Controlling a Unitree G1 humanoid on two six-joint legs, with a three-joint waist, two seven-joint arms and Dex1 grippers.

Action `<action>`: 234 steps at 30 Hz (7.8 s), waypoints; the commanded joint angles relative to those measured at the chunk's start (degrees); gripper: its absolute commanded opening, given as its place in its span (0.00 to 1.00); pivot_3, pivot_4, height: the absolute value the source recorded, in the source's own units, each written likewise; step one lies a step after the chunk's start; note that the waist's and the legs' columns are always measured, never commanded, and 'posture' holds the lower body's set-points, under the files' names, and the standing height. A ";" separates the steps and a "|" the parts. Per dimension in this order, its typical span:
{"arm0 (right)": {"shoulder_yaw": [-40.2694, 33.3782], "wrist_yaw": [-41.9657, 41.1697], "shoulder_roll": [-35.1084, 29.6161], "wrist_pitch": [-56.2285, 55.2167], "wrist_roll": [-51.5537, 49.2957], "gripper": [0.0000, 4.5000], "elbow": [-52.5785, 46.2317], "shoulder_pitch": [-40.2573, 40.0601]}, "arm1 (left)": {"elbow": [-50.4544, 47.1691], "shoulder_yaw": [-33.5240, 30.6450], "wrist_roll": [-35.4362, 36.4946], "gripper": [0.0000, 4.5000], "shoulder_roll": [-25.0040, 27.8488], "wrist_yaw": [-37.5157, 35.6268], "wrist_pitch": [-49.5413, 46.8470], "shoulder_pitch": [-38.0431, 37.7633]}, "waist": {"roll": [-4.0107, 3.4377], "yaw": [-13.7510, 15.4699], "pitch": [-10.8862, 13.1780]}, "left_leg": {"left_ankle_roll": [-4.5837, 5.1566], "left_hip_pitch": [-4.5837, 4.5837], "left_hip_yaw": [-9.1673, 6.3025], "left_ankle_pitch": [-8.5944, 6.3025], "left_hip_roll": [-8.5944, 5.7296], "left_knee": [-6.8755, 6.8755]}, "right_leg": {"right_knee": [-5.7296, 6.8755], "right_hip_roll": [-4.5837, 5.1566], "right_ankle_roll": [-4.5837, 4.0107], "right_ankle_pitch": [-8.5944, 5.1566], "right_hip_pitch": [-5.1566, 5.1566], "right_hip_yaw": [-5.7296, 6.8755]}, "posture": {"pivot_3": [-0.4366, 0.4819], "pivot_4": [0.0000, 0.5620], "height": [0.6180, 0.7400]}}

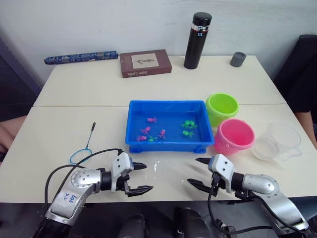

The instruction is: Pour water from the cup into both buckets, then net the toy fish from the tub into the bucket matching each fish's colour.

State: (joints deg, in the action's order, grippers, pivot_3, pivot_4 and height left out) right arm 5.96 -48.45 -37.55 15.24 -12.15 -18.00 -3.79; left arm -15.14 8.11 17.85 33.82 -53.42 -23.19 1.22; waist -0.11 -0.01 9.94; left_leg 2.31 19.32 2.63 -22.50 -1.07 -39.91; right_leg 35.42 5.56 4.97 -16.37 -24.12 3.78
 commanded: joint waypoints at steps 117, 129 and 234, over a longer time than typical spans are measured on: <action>-36.07 41.29 -4.33 1.95 12.06 0.02 -5.67 -1.74 | 8.93 2.01 15.33 1.00 -9.32 -8.37 -13.40 38.81 | -1.20 1.35 0.37 | -0.21 -0.08 -0.52 0.21 -0.11 -0.06 | -0.38 -0.17 0.19 0.10 0.60 0.50 | 0.48 0.27 1.00; -31.55 39.00 -9.26 -7.15 25.45 0.02 -3.34 -1.54 | 8.59 1.77 14.73 1.00 -9.31 -7.53 -13.07 38.38 | -1.16 1.40 0.39 | -0.22 -0.07 -0.51 0.21 -0.11 -0.07 | -0.39 -0.18 0.20 0.09 0.58 0.51 | 0.48 0.27 1.00; -60.56 49.24 27.86 24.54 -10.33 0.02 -3.07 13.47 | 16.04 -3.50 20.19 1.00 -10.31 -17.85 -20.06 49.24 | -1.09 -0.17 0.47 | -0.13 0.88 -0.49 0.42 -0.27 -0.39 | 0.51 -0.13 0.28 0.15 -0.40 0.45 | 0.48 0.27 1.00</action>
State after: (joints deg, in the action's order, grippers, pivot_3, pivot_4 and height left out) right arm -54.29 0.00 -8.83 42.23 -21.46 -18.23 9.79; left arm 2.78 5.13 36.70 23.38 -71.11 -43.31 49.05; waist -1.19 -0.18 10.41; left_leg 2.19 20.18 2.18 -22.08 -1.37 -40.30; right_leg 35.94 5.43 5.26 -16.22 -24.53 4.19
